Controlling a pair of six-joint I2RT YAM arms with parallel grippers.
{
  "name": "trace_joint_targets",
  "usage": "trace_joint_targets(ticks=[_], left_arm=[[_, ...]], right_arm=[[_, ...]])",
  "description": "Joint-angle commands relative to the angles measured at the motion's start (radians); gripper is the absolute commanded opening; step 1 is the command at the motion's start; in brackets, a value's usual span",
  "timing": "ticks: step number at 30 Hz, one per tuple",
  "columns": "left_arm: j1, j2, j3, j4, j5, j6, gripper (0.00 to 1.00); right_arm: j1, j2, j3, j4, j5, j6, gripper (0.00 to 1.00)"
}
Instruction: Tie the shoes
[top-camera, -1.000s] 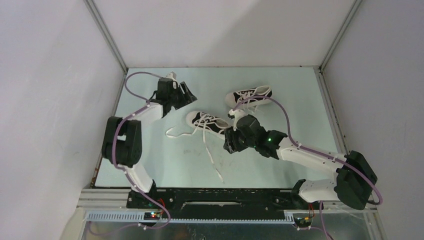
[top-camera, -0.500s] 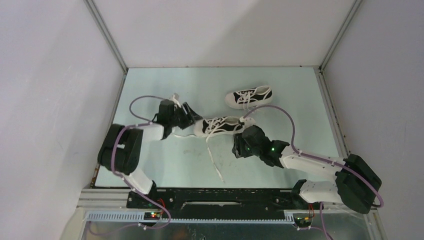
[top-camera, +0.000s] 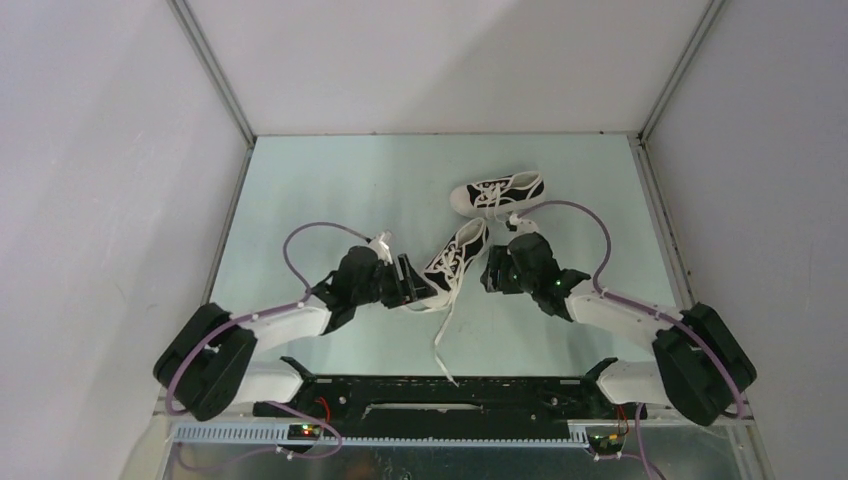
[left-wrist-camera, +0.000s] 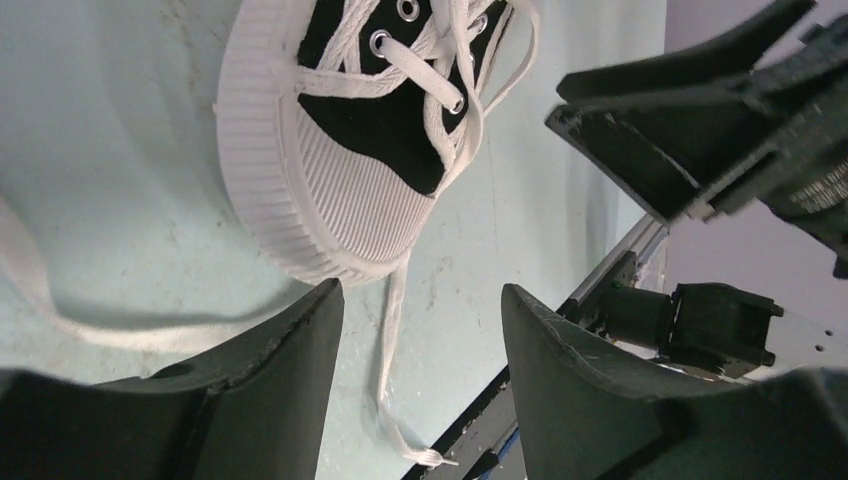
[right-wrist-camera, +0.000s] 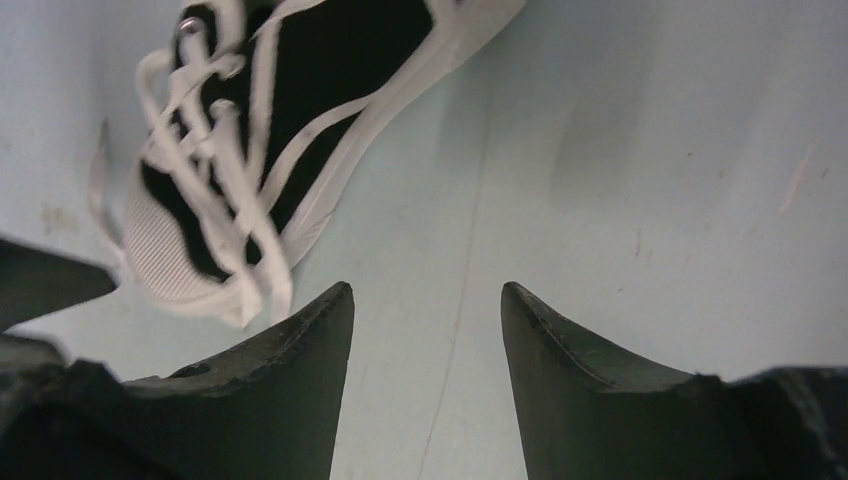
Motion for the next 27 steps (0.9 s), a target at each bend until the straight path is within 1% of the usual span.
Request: trace_joint_targets(ticks=[1, 2, 3, 5, 6, 9, 11, 12, 14, 17, 20, 23, 24, 27], left_arm=[[-0.015, -0.127, 0.006, -0.105, -0.094, 0.021, 0.65], [-0.015, -0.163, 0.014, -0.175, -0.134, 0.04, 0.66], [-0.015, -0.177, 0.036, -0.206, -0.151, 0.078, 0.66], [-0.013, -0.215, 0.068, -0.333, -0.219, 0.133, 0.67], [-0.013, -0.222, 0.077, -0.358, -0.241, 0.162, 0.67], [0.003, -0.253, 0.1, -0.447, -0.347, 0.188, 0.69], [0.035, -0.28, 0.079, -0.437, -0.369, 0.172, 0.69], [0.048, -0.291, 0.066, -0.42, -0.362, 0.156, 0.7], [0.074, -0.314, 0.029, -0.374, -0.331, 0.143, 0.7], [0.079, -0.32, 0.028, -0.392, -0.322, 0.2, 0.7], [0.071, -0.311, 0.036, -0.413, -0.331, 0.27, 0.7], [0.02, -0.297, 0.046, -0.417, -0.352, 0.353, 0.7], [0.007, -0.284, 0.059, -0.433, -0.395, 0.361, 0.7], [-0.045, -0.248, 0.089, -0.453, -0.434, 0.387, 0.7]], right_arm=[[-0.06, 0.121, 0.06, 0.131, -0.047, -0.009, 0.59], [-0.065, 0.15, 0.081, 0.124, -0.045, -0.018, 0.59], [-0.067, 0.212, 0.134, 0.116, -0.049, -0.021, 0.58], [-0.069, 0.301, 0.206, 0.101, -0.061, -0.029, 0.57], [-0.069, 0.326, 0.252, 0.098, -0.088, -0.03, 0.57], [-0.064, 0.435, 0.337, 0.128, -0.169, -0.041, 0.58], [-0.052, 0.498, 0.427, 0.099, -0.196, -0.057, 0.58], [-0.047, 0.529, 0.491, 0.081, -0.199, -0.064, 0.59], [-0.036, 0.545, 0.551, 0.03, -0.181, -0.081, 0.6], [-0.037, 0.511, 0.562, -0.036, -0.169, -0.087, 0.61], [-0.027, 0.426, 0.534, -0.088, -0.148, -0.118, 0.62], [0.003, 0.353, 0.479, -0.127, -0.157, -0.15, 0.62], [0.014, 0.319, 0.446, -0.134, -0.144, -0.155, 0.62], [0.071, 0.259, 0.374, -0.147, -0.109, -0.152, 0.6]])
